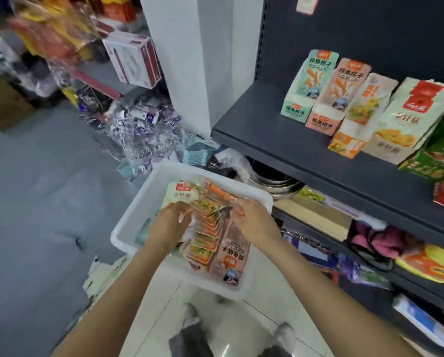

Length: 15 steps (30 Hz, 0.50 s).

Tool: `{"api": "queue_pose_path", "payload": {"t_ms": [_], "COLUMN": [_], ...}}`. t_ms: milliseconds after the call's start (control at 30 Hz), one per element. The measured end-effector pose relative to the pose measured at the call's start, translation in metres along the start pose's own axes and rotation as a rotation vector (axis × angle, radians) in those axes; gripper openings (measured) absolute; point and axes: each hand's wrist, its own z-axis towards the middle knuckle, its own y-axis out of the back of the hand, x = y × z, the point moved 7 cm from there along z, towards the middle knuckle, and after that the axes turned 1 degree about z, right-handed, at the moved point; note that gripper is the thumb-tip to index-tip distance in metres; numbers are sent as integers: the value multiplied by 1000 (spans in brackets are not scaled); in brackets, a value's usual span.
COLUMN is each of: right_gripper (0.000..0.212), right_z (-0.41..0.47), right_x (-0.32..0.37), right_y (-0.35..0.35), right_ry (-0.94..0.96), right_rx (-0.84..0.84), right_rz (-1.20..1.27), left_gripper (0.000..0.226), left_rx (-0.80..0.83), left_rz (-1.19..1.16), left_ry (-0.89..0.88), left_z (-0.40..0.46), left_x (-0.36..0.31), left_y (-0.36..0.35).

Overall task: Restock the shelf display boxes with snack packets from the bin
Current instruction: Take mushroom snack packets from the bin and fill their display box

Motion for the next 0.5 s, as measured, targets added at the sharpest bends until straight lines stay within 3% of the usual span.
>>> {"api": "queue_pose_path", "payload": {"t_ms": [300,500], "right_gripper": [59,58], "right_z": [32,47], "right_x": [39,29], "right_y": [-84,-111], "right_ry": [-145,-250], "right_rx": [3,64], "right_rz": [97,8], "left_gripper": [51,52], "left_rx": [271,266], "left_rz": [82,-121], "left_ry": [-90,102], "left_z": [43,65], "left_x": [83,100], "left_y": [0,-10]}}
